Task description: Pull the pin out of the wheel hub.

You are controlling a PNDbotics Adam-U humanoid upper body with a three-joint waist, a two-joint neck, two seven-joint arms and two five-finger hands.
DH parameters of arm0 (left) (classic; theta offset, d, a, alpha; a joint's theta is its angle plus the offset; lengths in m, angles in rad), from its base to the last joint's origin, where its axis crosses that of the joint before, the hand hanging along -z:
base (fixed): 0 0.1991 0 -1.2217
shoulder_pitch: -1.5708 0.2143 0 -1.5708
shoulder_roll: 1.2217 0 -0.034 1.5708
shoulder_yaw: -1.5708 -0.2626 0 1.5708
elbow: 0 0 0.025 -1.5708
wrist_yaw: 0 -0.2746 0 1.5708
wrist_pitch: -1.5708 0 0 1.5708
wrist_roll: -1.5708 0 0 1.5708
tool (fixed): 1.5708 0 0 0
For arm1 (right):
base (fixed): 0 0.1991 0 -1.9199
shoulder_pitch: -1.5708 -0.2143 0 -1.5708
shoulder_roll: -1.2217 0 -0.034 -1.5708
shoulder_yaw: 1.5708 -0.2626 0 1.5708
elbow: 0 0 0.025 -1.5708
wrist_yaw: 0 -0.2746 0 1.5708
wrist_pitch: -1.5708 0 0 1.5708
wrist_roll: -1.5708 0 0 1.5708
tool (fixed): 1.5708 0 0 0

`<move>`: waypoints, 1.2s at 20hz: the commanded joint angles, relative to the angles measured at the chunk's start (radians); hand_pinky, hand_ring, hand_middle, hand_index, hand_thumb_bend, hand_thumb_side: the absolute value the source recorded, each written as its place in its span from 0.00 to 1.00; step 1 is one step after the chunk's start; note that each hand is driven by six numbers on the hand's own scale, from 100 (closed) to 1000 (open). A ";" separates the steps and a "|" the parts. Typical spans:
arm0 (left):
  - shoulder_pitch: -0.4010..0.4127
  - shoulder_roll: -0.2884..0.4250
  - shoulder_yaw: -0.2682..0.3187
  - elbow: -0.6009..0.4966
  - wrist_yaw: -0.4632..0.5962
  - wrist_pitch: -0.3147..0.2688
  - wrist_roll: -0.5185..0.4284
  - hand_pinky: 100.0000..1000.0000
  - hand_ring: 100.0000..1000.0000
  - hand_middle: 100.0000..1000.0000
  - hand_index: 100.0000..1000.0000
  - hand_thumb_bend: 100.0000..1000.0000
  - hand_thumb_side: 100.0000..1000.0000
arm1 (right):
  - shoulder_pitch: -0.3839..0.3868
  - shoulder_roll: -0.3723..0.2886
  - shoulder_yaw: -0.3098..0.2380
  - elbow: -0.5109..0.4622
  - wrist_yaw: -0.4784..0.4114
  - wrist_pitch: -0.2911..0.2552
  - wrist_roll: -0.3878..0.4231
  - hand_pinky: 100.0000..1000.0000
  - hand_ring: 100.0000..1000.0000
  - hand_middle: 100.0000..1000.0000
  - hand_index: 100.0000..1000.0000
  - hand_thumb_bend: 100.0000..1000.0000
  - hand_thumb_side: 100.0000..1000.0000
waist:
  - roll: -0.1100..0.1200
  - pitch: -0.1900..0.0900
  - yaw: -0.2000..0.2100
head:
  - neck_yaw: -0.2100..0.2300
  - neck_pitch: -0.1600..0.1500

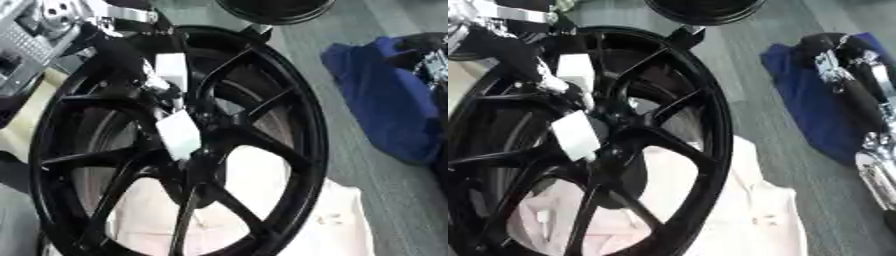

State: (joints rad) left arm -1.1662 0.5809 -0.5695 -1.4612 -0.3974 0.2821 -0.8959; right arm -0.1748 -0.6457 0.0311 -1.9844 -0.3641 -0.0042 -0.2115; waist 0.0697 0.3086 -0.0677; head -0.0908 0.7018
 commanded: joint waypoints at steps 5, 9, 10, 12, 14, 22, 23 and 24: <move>-0.014 0.013 0.008 -0.018 0.002 0.020 -0.011 0.85 0.53 0.45 0.65 0.39 0.27 | -0.004 -0.015 -0.011 -0.016 -0.006 0.002 -0.008 0.80 0.63 0.61 0.65 0.01 0.47 | -0.003 -0.024 0.002 | -0.003 0.001; -0.017 0.013 0.014 -0.029 0.013 0.037 -0.011 0.83 0.51 0.42 0.61 0.31 0.20 | -0.002 -0.014 -0.012 -0.016 -0.006 0.004 -0.010 0.80 0.64 0.61 0.65 0.01 0.48 | -0.003 -0.026 0.004 | -0.004 0.001; -0.017 0.013 0.015 -0.032 0.014 0.041 -0.011 0.83 0.50 0.41 0.60 0.29 0.17 | -0.003 -0.014 -0.012 -0.016 -0.006 0.004 -0.011 0.80 0.64 0.61 0.65 0.01 0.47 | -0.003 -0.026 0.004 | -0.004 0.001; -0.017 0.014 0.017 -0.035 0.017 0.049 -0.011 0.82 0.49 0.40 0.58 0.24 0.13 | -0.002 -0.013 -0.014 -0.016 -0.007 0.004 -0.012 0.80 0.64 0.61 0.65 0.01 0.48 | -0.004 -0.026 0.005 | -0.005 0.001; -0.017 0.013 0.019 -0.038 0.022 0.058 -0.011 0.82 0.48 0.38 0.57 0.22 0.10 | -0.001 -0.013 -0.014 -0.016 -0.006 0.004 -0.013 0.80 0.64 0.61 0.65 0.01 0.48 | -0.004 -0.026 0.005 | -0.005 0.002; -0.018 0.014 0.031 -0.061 0.036 0.085 -0.011 0.80 0.44 0.32 0.48 0.28 0.00 | -0.001 -0.012 -0.017 -0.016 -0.008 0.007 -0.019 0.80 0.64 0.61 0.65 0.01 0.48 | -0.003 -0.027 0.008 | -0.006 0.006; -0.017 0.014 0.033 -0.063 0.035 0.087 -0.011 0.80 0.43 0.31 0.47 0.29 0.00 | -0.001 -0.012 -0.017 -0.016 -0.008 0.007 -0.019 0.80 0.64 0.61 0.65 0.01 0.48 | -0.004 -0.027 0.008 | -0.006 0.006; -0.016 0.014 0.036 -0.066 0.035 0.089 -0.011 0.79 0.42 0.29 0.45 0.31 0.00 | 0.000 -0.012 -0.017 -0.016 -0.008 0.007 -0.019 0.80 0.64 0.61 0.65 0.01 0.48 | -0.004 -0.028 0.008 | -0.006 0.006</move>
State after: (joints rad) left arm -1.1660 0.5808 -0.5566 -1.5090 -0.3645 0.3348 -0.8782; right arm -0.1674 -0.6387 0.0249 -1.9844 -0.3684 0.0046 -0.2257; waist 0.0712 0.3081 -0.0605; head -0.0948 0.7025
